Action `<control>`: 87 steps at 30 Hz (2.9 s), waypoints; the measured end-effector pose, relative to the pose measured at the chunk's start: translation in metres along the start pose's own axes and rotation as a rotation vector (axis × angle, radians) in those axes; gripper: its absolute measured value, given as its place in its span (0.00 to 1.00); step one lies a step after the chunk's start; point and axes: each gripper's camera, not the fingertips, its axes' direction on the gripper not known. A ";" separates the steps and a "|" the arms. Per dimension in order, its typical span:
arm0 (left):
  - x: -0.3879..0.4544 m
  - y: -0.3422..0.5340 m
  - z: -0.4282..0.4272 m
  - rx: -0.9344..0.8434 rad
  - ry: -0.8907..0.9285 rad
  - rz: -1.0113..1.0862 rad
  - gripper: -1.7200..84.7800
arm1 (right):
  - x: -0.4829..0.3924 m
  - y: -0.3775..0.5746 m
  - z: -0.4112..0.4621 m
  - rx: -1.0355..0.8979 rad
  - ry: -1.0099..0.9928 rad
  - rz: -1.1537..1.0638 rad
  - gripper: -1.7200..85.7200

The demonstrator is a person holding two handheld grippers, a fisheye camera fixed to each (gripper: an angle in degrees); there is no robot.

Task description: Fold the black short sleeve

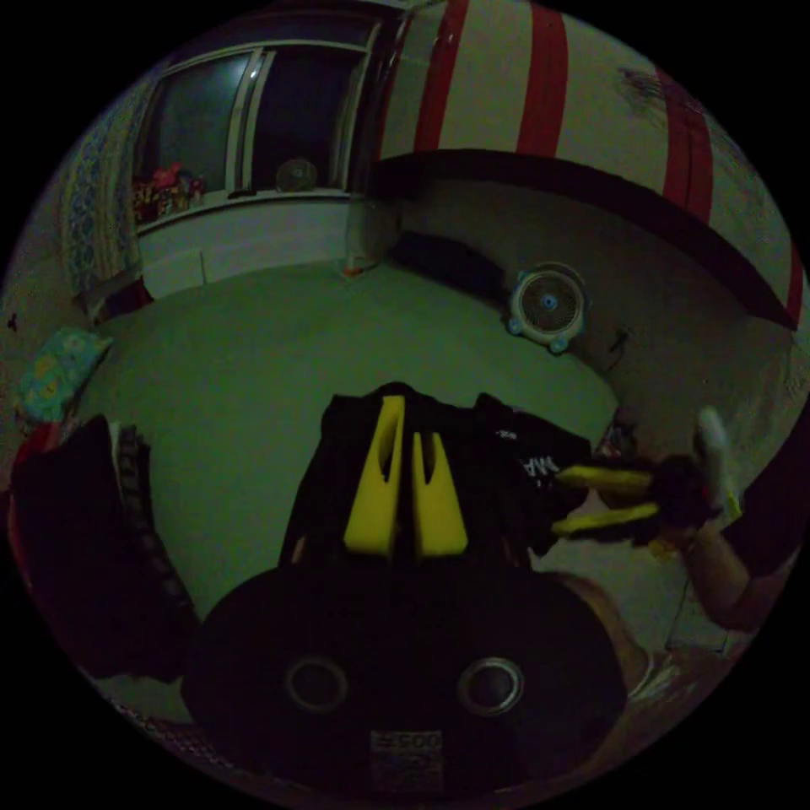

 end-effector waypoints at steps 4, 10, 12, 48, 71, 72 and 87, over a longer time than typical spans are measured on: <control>-0.004 -0.061 -0.019 -0.037 -0.041 0.032 0.02 | 0.004 0.015 0.009 0.020 0.191 0.050 0.27; -0.027 -0.108 -0.046 -0.033 -0.051 0.037 0.02 | 0.033 0.003 0.011 0.119 0.448 0.136 0.02; -0.043 -0.112 -0.050 -0.036 -0.098 0.031 0.02 | 0.049 -0.003 -0.010 0.207 0.414 0.158 0.01; -0.429 0.165 0.111 -0.270 0.125 -0.428 0.23 | 0.292 -0.079 0.174 -0.202 0.023 0.263 0.21; -0.345 0.302 -0.010 -0.436 -0.116 -0.422 0.06 | 0.233 0.076 0.084 -0.108 -0.013 0.345 0.05; -0.348 0.320 -0.012 -0.444 -0.128 -0.458 0.07 | 0.232 0.078 0.082 -0.106 0.003 0.360 0.06; -0.387 0.213 -0.045 -0.191 -0.206 -0.400 0.11 | 0.141 -0.137 0.104 0.064 -0.072 -0.149 0.17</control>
